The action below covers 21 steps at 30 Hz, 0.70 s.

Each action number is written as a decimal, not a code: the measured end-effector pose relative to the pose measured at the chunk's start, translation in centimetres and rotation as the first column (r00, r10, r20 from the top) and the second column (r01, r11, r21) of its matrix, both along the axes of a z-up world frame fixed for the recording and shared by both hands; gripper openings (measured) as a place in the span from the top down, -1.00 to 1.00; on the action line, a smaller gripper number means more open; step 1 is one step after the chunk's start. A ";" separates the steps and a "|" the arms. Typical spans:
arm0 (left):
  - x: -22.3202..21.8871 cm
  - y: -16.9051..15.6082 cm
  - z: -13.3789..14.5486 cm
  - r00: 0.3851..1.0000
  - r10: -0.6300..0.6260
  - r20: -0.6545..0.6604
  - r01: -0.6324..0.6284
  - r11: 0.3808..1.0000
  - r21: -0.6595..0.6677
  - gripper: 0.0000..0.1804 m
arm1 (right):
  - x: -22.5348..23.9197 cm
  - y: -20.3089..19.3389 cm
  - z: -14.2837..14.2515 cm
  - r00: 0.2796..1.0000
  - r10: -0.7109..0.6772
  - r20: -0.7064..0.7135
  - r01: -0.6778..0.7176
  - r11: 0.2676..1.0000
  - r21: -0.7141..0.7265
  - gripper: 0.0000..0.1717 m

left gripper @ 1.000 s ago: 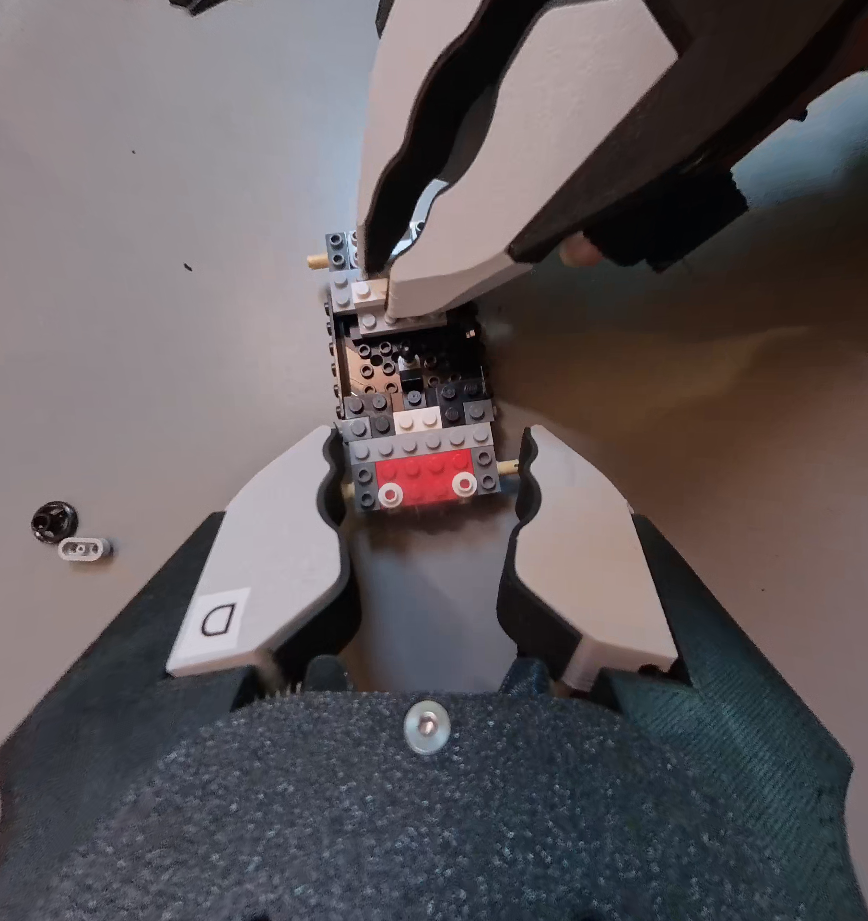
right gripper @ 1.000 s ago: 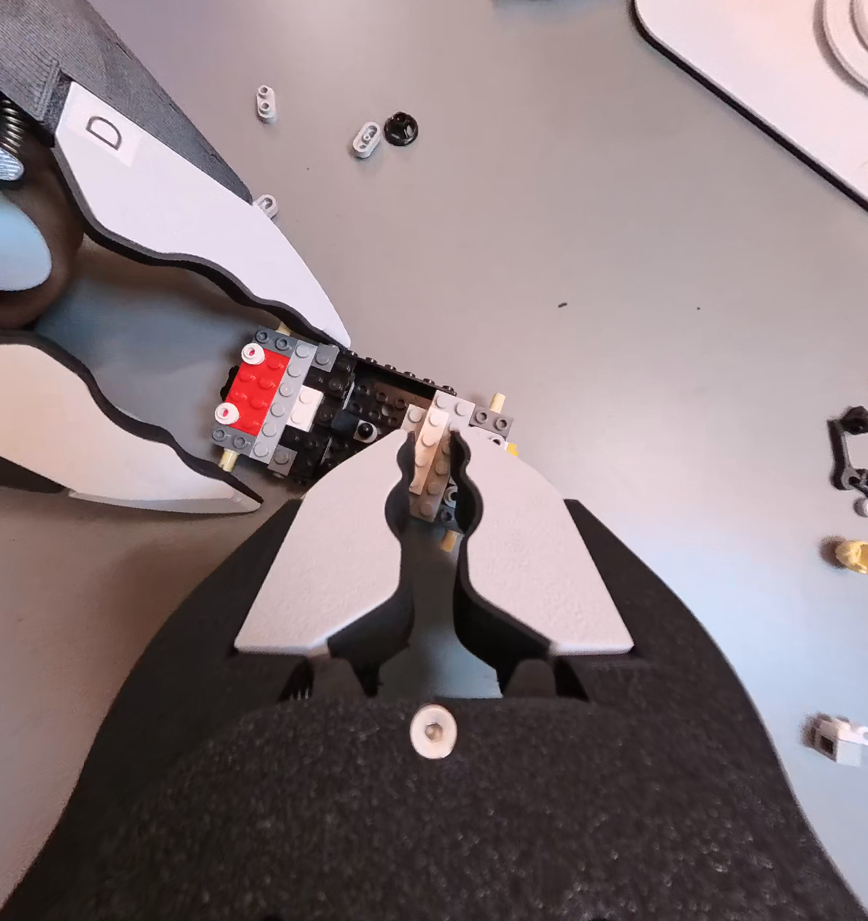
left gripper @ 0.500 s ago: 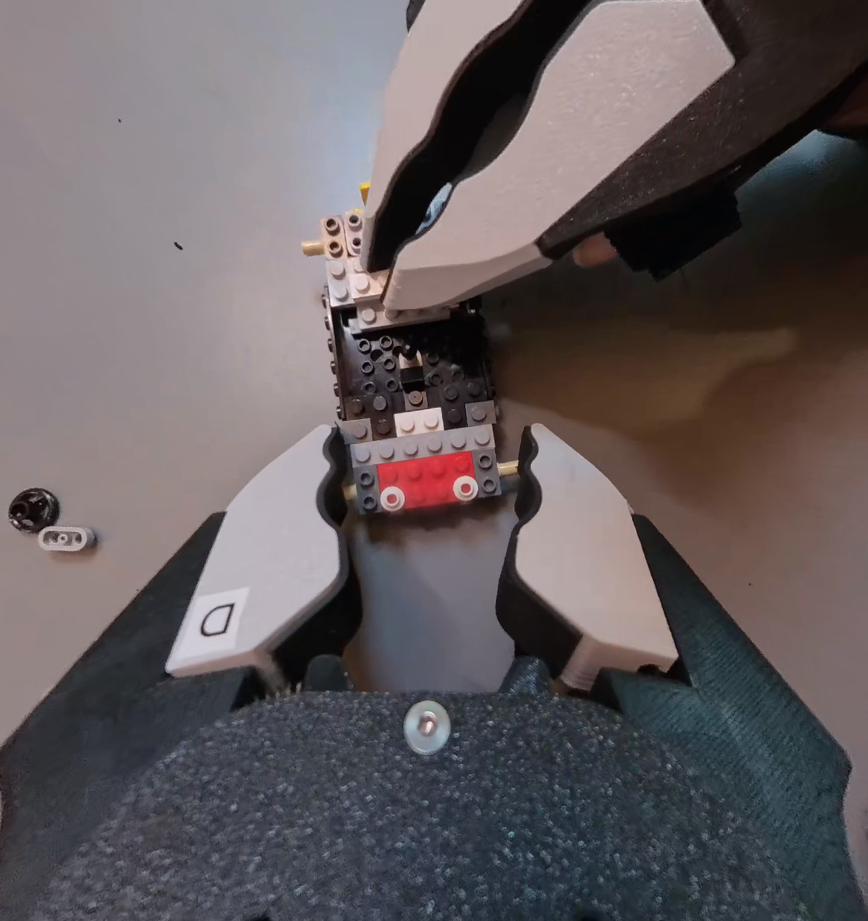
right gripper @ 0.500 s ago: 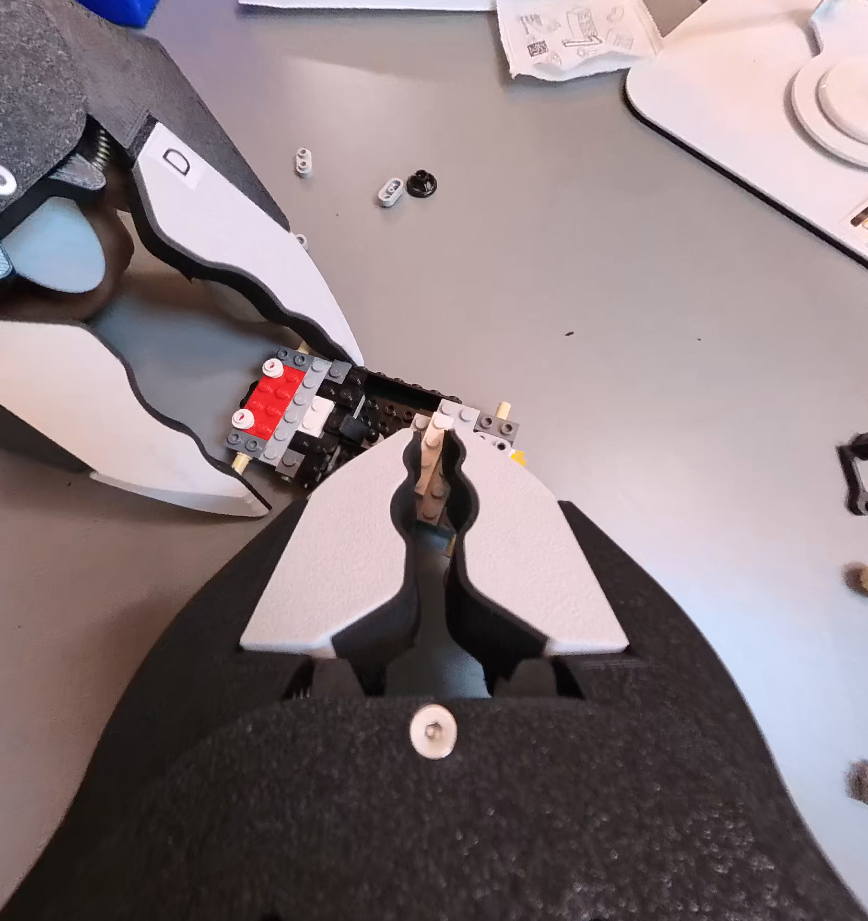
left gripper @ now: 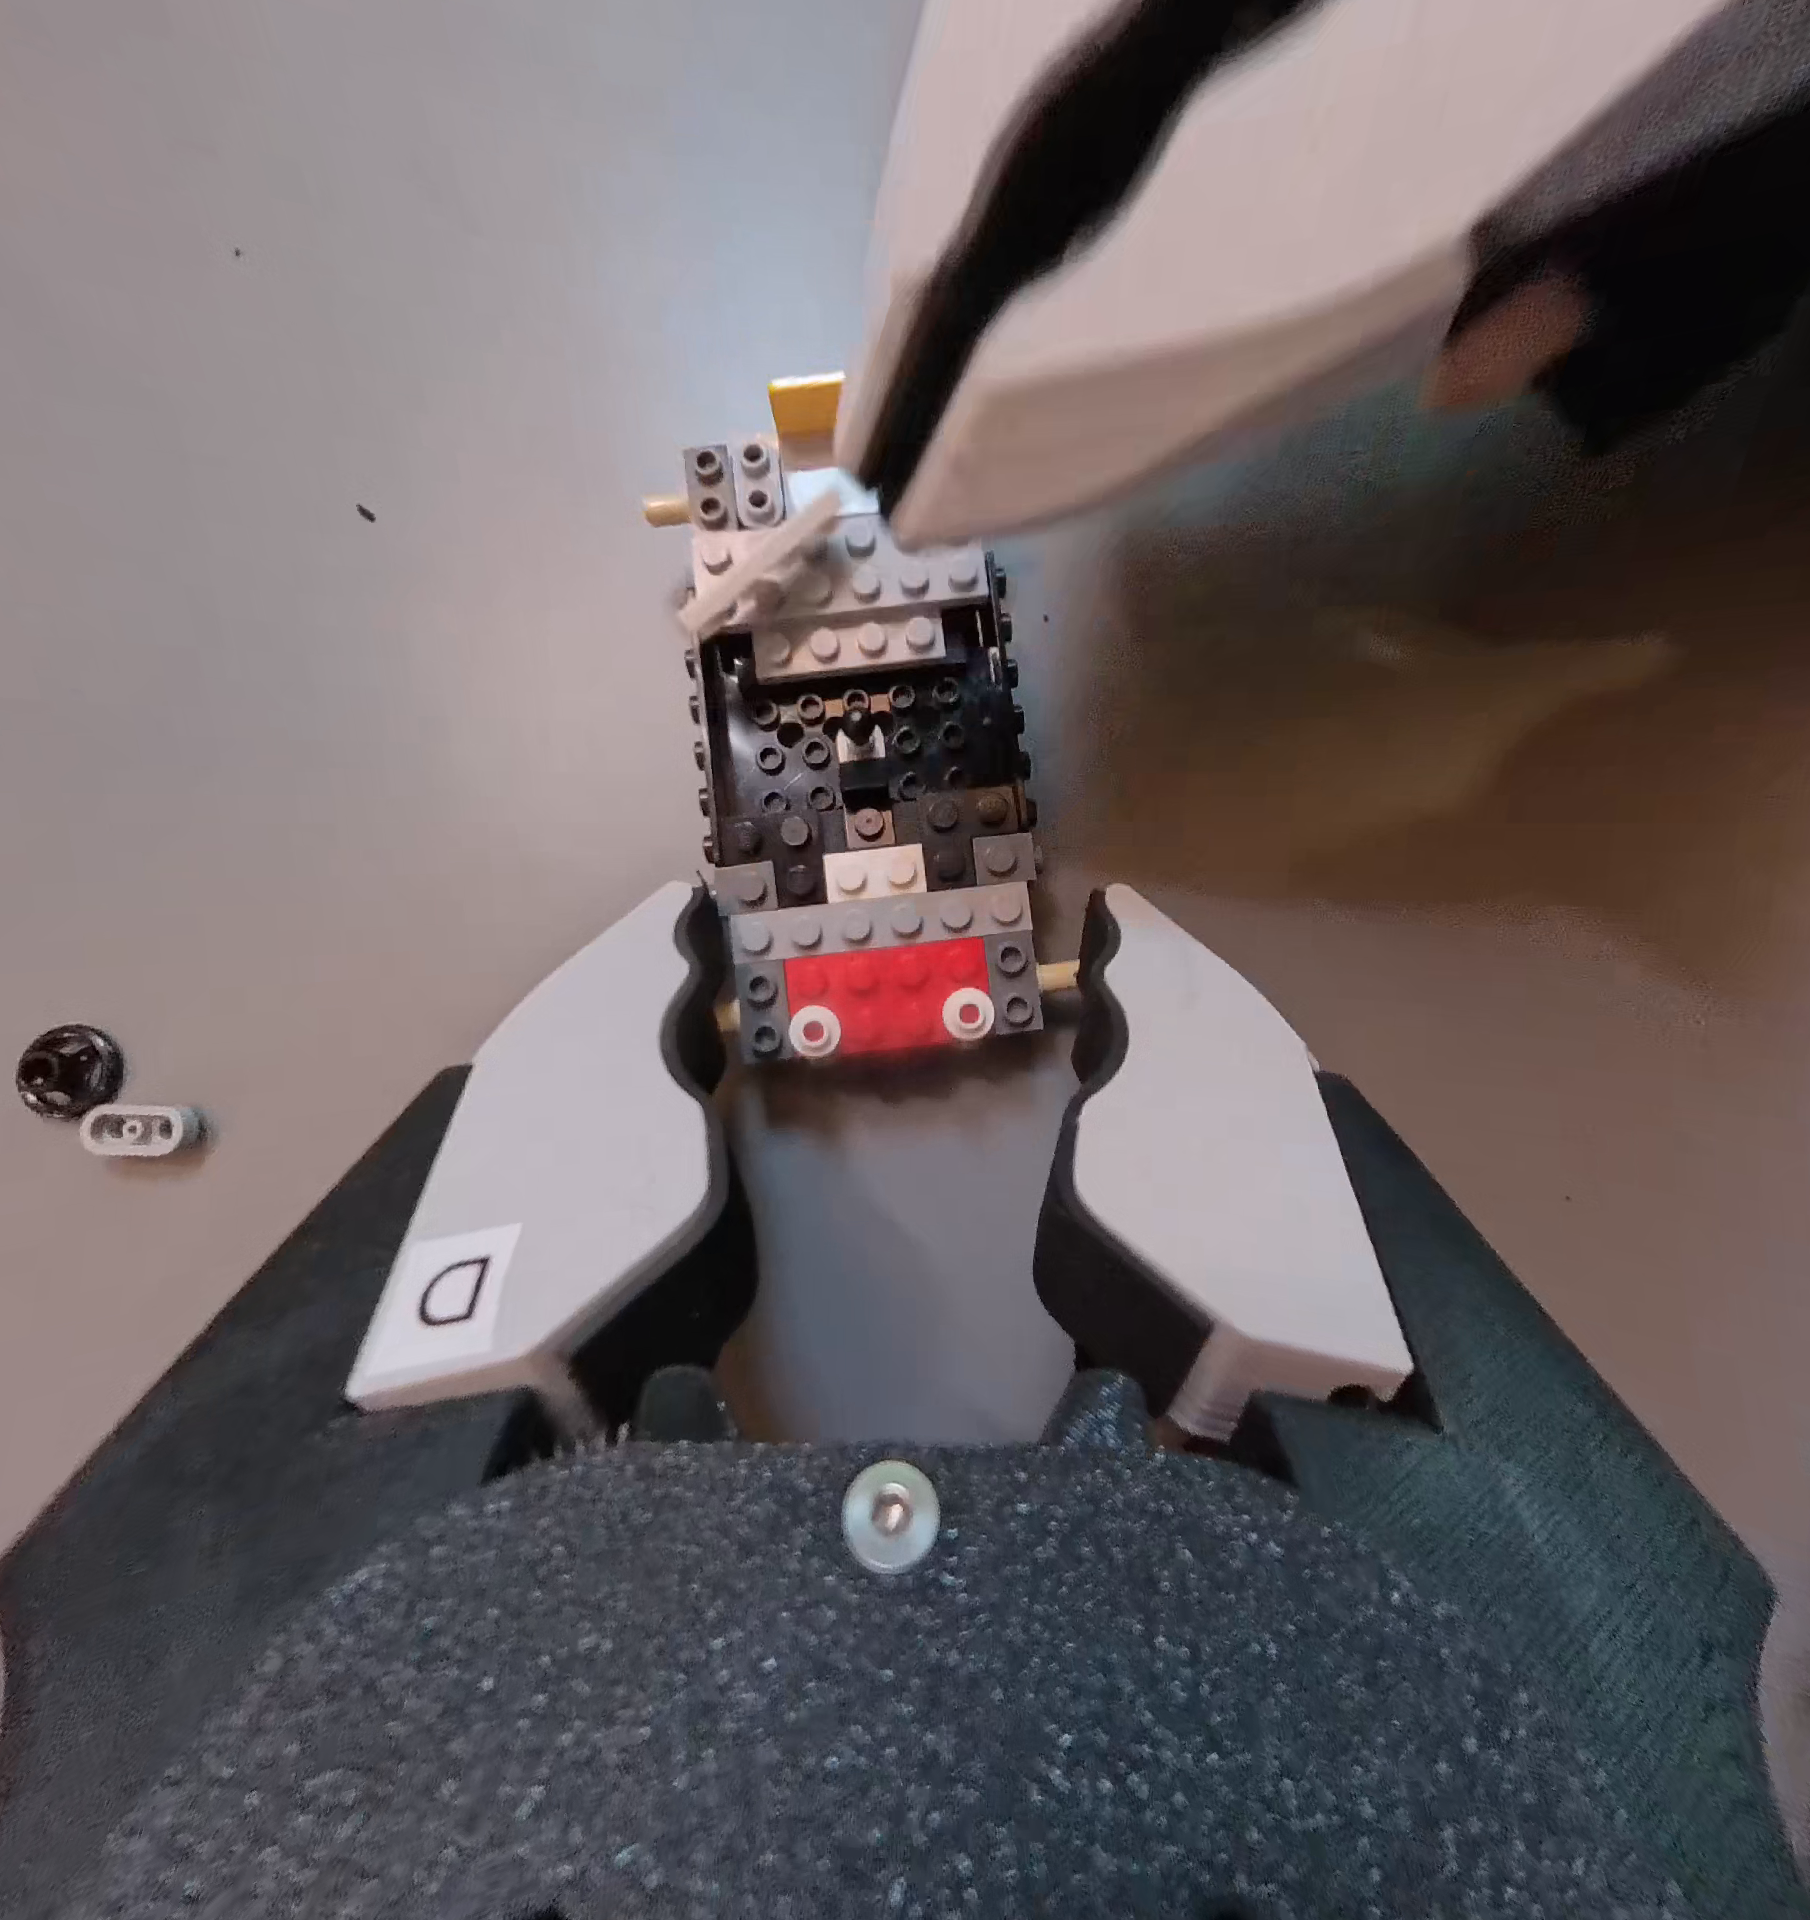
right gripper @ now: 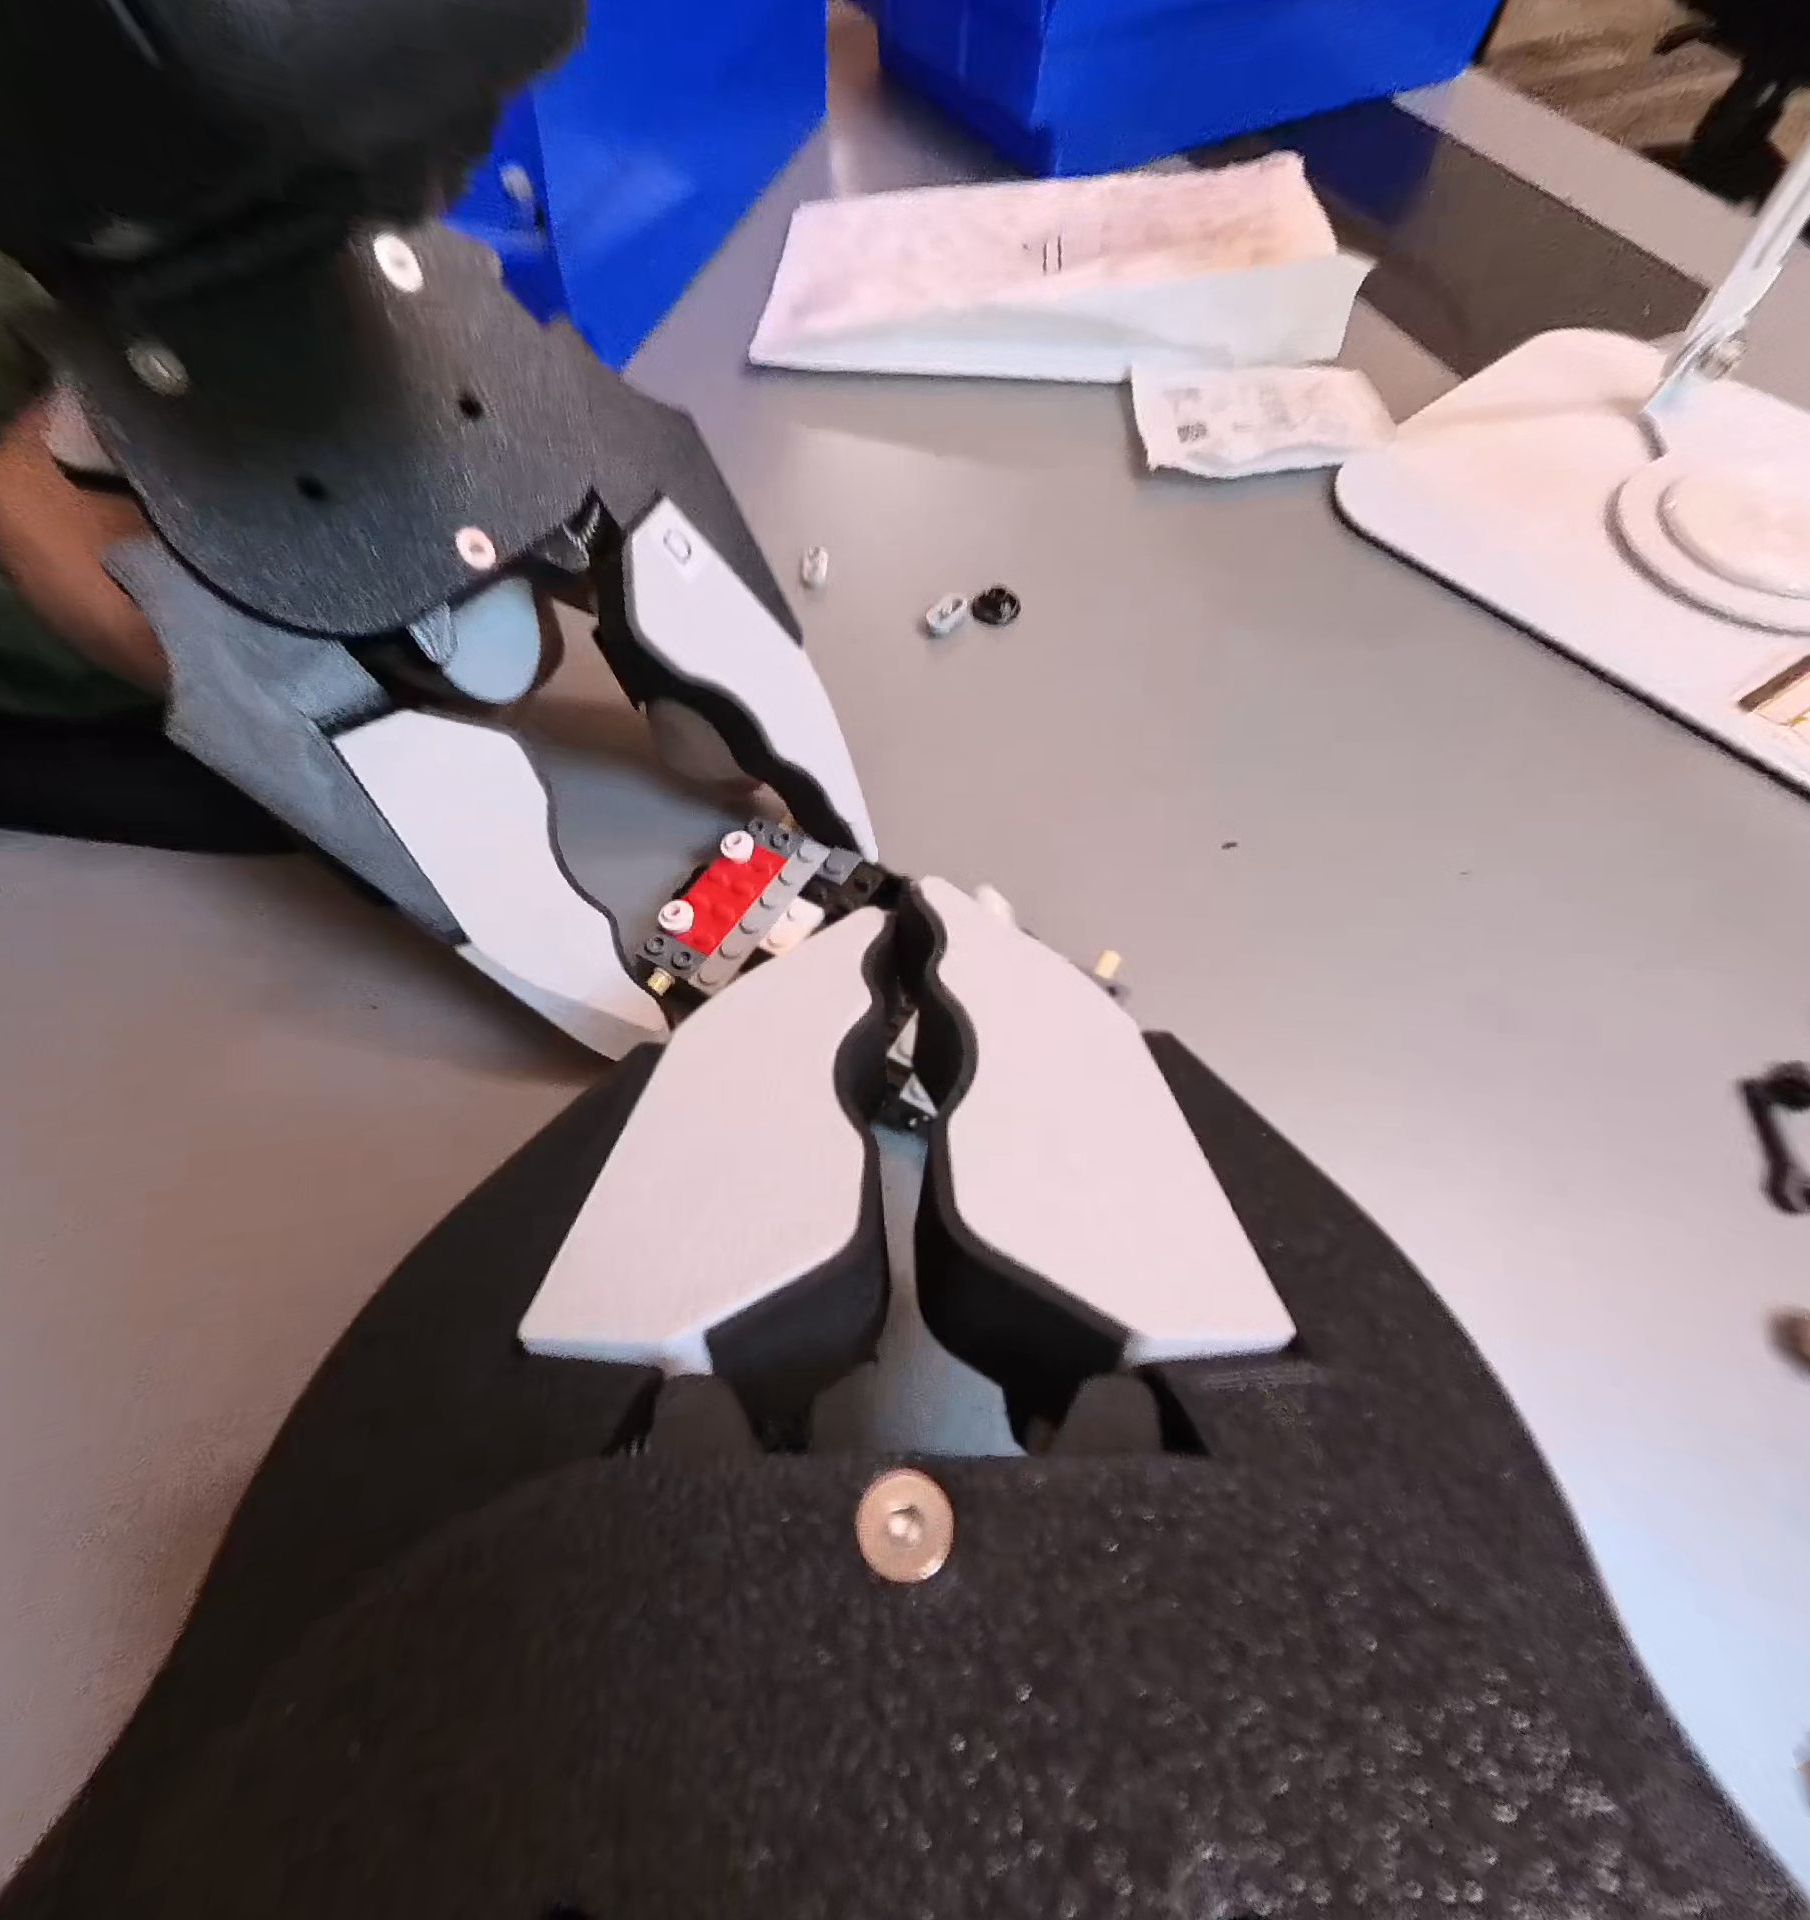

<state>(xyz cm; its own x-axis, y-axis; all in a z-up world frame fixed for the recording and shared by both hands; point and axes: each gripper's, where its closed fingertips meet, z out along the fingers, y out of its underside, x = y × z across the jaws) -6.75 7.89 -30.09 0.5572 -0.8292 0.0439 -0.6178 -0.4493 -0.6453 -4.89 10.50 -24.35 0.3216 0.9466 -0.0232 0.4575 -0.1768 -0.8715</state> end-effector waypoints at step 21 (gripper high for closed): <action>0.5 -0.5 0.2 0.996 -0.092 0.002 0.092 0.995 0.043 0.26 | -0.4 0.9 -4.8 0.731 0.499 0.465 -0.507 0.854 -0.118 0.79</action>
<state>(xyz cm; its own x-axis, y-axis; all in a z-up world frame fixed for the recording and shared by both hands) -6.23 7.37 -29.85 0.4785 -0.8780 0.0095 -0.6526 -0.3629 -0.6651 -5.28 11.40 -29.17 -0.2342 0.9720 0.0175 0.8216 0.2075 -0.5309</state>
